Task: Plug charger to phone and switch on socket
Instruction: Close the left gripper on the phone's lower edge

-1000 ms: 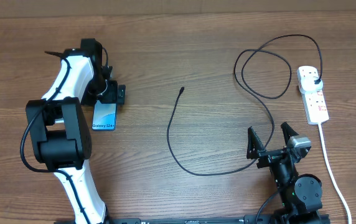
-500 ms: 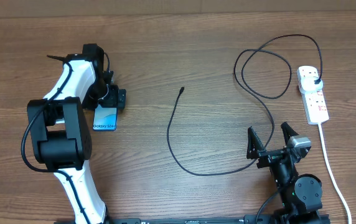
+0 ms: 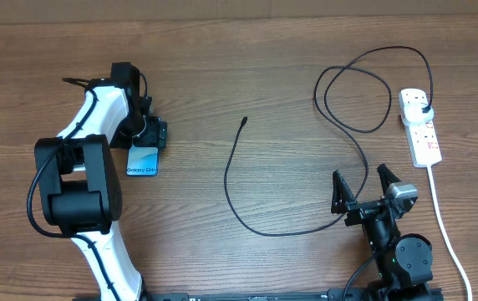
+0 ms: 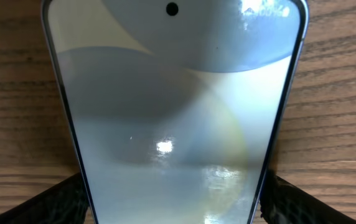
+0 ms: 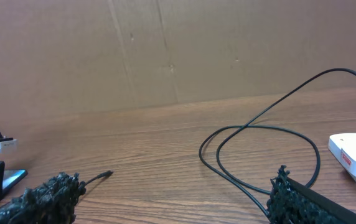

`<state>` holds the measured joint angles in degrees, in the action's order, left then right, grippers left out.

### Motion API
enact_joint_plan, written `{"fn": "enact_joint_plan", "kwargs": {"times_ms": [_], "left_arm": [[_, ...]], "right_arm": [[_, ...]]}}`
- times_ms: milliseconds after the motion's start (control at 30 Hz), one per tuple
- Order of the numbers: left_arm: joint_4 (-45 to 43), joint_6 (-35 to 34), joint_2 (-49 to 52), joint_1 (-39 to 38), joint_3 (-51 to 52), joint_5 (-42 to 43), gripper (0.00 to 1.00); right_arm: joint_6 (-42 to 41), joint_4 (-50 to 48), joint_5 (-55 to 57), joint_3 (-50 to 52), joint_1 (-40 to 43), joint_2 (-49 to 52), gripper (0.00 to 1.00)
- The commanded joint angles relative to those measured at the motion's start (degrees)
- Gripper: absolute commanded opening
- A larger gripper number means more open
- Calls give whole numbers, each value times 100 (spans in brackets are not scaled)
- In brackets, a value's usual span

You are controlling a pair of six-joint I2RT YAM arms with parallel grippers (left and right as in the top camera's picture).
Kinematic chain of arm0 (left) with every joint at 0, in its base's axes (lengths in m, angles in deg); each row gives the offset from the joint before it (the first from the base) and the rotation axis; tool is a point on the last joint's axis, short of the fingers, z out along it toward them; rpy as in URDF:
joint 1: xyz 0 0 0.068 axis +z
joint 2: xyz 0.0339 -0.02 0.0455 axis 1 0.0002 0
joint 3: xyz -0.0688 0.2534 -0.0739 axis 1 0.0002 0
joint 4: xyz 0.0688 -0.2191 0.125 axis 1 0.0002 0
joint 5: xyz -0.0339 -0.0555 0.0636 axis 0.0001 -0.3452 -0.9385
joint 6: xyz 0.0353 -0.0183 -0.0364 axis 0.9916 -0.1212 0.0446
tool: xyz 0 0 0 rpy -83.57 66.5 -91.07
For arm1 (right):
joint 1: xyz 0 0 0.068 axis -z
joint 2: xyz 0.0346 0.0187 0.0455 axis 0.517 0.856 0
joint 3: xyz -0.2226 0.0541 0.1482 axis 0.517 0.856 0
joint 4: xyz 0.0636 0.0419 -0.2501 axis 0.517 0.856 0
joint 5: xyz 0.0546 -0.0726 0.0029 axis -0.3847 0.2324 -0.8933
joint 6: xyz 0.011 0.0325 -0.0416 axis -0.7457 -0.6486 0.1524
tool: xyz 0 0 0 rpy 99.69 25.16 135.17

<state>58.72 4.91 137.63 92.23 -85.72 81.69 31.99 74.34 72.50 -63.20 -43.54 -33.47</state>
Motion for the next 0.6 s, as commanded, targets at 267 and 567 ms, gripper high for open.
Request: {"fn": "enact_joint_plan", "kwargs": {"times_ms": [267,567], "left_arm": [[98,-898,306,-46,310,549,79],[229,-1187,306,-177,310,887,78]], "right_arm": [[39,-24,-11,61,26,-52,100],[39,-22,-11,61,26,-52,100]]}}
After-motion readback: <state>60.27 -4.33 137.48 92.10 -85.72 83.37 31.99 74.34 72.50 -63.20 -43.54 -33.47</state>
